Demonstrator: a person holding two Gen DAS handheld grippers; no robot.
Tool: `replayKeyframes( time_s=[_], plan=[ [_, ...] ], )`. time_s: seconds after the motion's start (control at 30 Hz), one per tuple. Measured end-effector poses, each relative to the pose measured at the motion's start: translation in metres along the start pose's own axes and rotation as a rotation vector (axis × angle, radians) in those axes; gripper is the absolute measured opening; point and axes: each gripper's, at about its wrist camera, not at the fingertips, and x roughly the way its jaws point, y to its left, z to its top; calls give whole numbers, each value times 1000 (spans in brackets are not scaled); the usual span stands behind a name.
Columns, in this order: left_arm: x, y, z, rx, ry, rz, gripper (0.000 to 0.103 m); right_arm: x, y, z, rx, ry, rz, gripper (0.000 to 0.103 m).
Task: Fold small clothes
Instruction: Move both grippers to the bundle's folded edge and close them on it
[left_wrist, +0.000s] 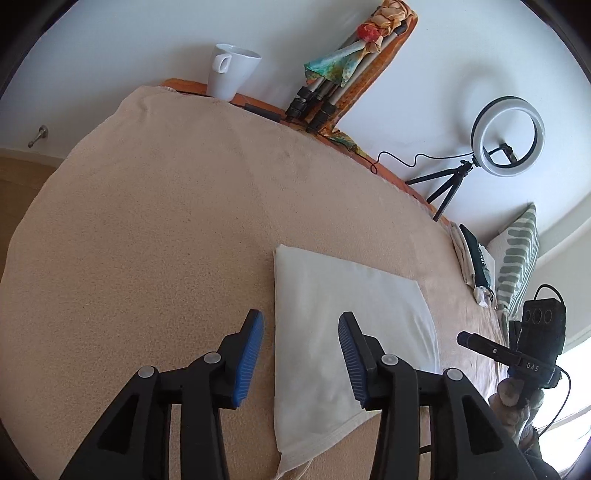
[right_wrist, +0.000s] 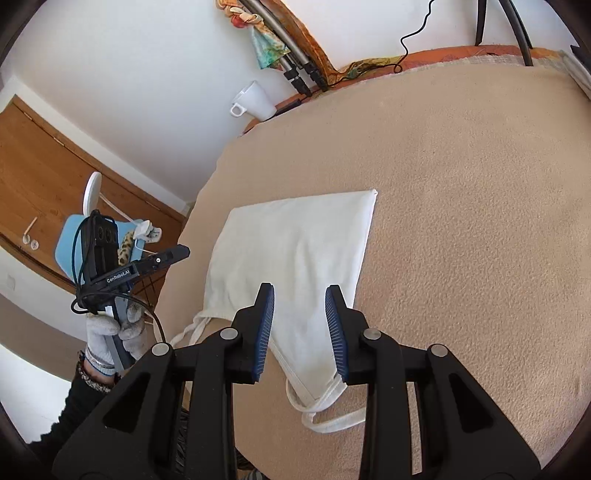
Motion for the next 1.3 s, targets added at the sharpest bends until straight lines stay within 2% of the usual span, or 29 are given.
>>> replayKeyframes(
  time_s=[0.1,0.17,0.27,0.33,0.43,0.5,0.63,0.73,0.83,0.93,1.0,1.07,1.1,1.13,1.2,1.23,1.27,1.3],
  plan=[
    [18,12,9,-56,16,-32,44,18,-1,2,2,-23,-60,31],
    [29,17,14,-75,22,-29,46,33,-7,0,41,-4,-30,31],
    [41,23,21,-104,27,-49,46,41,-8,-6,67,-23,18,31],
    [46,27,25,-137,35,-100,44,46,7,-11,8,-26,31,31],
    [47,25,30,-152,31,-146,36,57,35,-14,-132,-18,-27,31],
    [46,23,32,-147,28,-169,35,67,41,-16,-160,1,-43,31],
    [55,25,35,-154,42,-178,35,83,31,-18,-124,45,-37,31],
    [62,32,36,-200,48,-192,35,82,28,-17,-102,44,-22,31],
    [56,36,36,-201,30,-162,35,81,28,-17,-104,40,-28,31],
    [57,39,35,-206,39,-192,35,80,31,-16,-113,42,-37,31],
    [59,36,35,-189,39,-187,33,81,31,-16,-113,43,-37,31],
    [62,34,35,-177,30,-162,17,81,31,-16,-113,44,-36,31],
    [64,33,35,-181,23,-148,15,81,31,-17,-111,45,-35,31],
    [64,32,36,-180,6,-110,9,82,31,-16,-109,46,-34,31],
    [59,27,38,-133,-71,63,4,81,31,-18,-112,47,-36,31],
    [54,27,40,-121,-106,120,0,81,32,-18,-116,46,-40,31],
    [49,29,41,-133,-128,112,0,82,33,-19,-119,45,-44,31],
    [45,31,43,-147,-127,70,0,82,35,-19,-123,44,-47,31]
  ],
)
